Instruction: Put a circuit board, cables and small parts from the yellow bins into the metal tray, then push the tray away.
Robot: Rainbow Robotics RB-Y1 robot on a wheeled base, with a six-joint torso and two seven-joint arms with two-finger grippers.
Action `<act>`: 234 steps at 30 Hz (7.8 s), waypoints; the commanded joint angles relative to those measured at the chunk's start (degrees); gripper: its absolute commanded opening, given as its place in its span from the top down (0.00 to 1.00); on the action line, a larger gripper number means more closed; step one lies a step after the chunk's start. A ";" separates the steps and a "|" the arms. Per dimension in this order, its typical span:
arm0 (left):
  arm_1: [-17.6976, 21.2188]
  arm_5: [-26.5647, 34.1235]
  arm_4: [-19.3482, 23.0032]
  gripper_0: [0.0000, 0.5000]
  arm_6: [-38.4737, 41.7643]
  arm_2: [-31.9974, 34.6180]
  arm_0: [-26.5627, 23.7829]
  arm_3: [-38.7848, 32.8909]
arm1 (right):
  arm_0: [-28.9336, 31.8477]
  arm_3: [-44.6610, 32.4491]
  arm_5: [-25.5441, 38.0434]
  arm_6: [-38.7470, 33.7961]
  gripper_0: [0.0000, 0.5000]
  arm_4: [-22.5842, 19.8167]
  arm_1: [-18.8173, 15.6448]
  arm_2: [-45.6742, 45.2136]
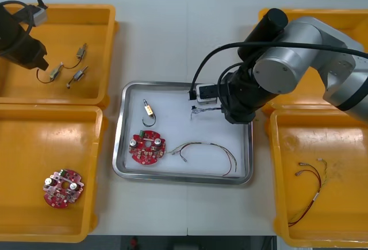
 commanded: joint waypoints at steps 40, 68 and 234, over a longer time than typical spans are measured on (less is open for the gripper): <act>-4.47 -27.94 -2.39 0.00 -2.68 -17.55 -2.82 11.41 | -4.28 -7.93 14.66 -21.47 0.00 -2.12 0.50 -9.35; -5.18 -28.47 8.86 1.00 -6.11 -18.87 -2.82 18.79 | 12.86 -25.51 32.03 -66.73 0.00 2.89 -7.23 -34.13; -23.99 27.30 -22.42 0.00 78.35 -8.67 -1.59 -43.52 | 31.41 -31.14 32.03 -67.79 0.00 -5.28 -10.22 -55.05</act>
